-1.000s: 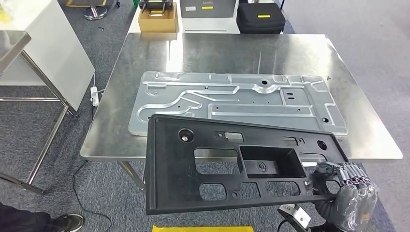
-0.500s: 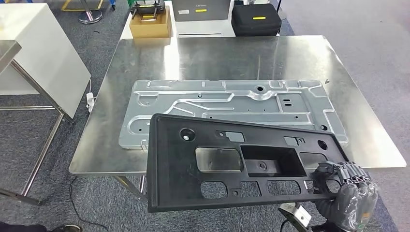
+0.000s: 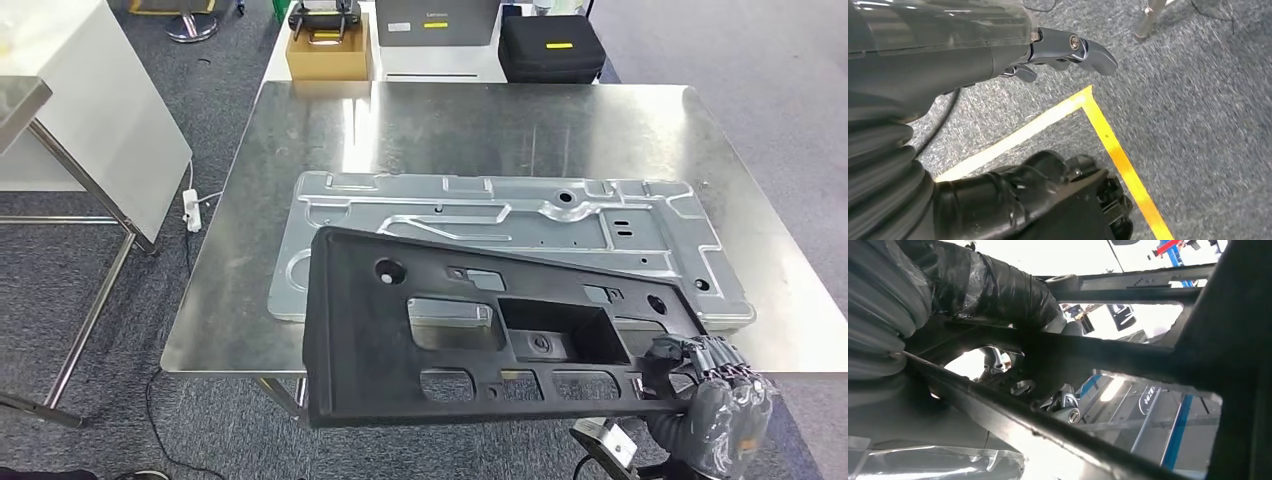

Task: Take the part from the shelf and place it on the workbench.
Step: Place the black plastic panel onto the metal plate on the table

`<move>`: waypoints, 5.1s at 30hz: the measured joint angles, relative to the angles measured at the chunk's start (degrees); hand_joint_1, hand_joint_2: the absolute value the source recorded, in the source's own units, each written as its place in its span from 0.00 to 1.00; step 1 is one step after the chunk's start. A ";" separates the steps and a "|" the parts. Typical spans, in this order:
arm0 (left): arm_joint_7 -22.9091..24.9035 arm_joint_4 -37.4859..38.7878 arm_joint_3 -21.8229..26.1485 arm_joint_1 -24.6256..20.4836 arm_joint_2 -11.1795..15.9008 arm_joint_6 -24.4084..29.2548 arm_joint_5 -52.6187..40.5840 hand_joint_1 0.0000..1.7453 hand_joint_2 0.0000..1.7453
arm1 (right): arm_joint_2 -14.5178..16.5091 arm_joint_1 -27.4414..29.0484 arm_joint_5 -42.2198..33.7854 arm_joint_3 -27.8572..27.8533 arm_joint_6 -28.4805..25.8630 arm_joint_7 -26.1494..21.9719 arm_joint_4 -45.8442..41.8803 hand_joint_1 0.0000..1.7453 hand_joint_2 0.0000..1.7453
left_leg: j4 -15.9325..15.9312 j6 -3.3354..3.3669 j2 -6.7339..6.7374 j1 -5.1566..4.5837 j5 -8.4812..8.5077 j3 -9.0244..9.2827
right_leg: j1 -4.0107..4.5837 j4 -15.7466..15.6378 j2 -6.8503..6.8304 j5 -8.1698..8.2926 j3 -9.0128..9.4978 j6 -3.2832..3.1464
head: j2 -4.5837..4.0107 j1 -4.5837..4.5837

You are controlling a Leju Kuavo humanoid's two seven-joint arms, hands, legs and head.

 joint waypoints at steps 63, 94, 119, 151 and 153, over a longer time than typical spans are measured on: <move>5.98 0.00 -6.74 -2.11 -0.40 0.84 -4.57 0.00 0.00 | -4.31 -22.75 27.09 -0.63 -0.22 28.64 46.26 0.00 0.00 | -0.17 -1.27 0.12 0.88 0.87 -0.77 | -0.57 -4.33 -0.10 1.84 1.26 1.16 | 0.00 -0.10; 5.21 0.00 -4.04 -0.31 -0.12 6.69 0.34 0.00 0.00 | 4.97 -0.28 -13.60 -6.64 -0.38 -6.75 0.28 0.00 1.00 | -0.29 -1.11 0.25 0.62 -0.22 0.54 | -0.05 -4.29 -0.01 0.79 2.42 0.74 | 0.00 -0.13; 6.05 0.00 -3.80 -0.43 -0.13 8.17 0.58 0.00 0.00 | 5.86 0.69 -20.69 -2.04 -0.05 -6.34 1.93 0.00 1.00 | -1.22 -0.15 0.59 0.59 0.49 0.62 | -0.15 8.95 -0.03 -6.56 -3.85 1.23 | 0.00 -0.13; 6.35 0.00 -3.11 -0.35 -0.04 8.76 1.21 0.00 0.00 | 6.94 3.36 -24.70 -3.42 0.17 -8.54 2.62 0.00 1.00 | -0.55 -0.11 1.00 0.37 0.79 -0.44 | -0.22 9.51 -0.11 -7.12 -2.68 1.47 | 0.00 -0.22; 6.35 0.00 -3.05 -0.35 -0.04 8.81 1.21 0.00 0.00 | 6.95 3.37 -24.75 -3.42 0.21 -8.54 2.67 0.00 1.00 | -0.20 -0.18 0.99 0.32 1.08 -1.17 | -0.20 5.44 -0.11 -4.87 0.49 1.27 | 0.00 -0.21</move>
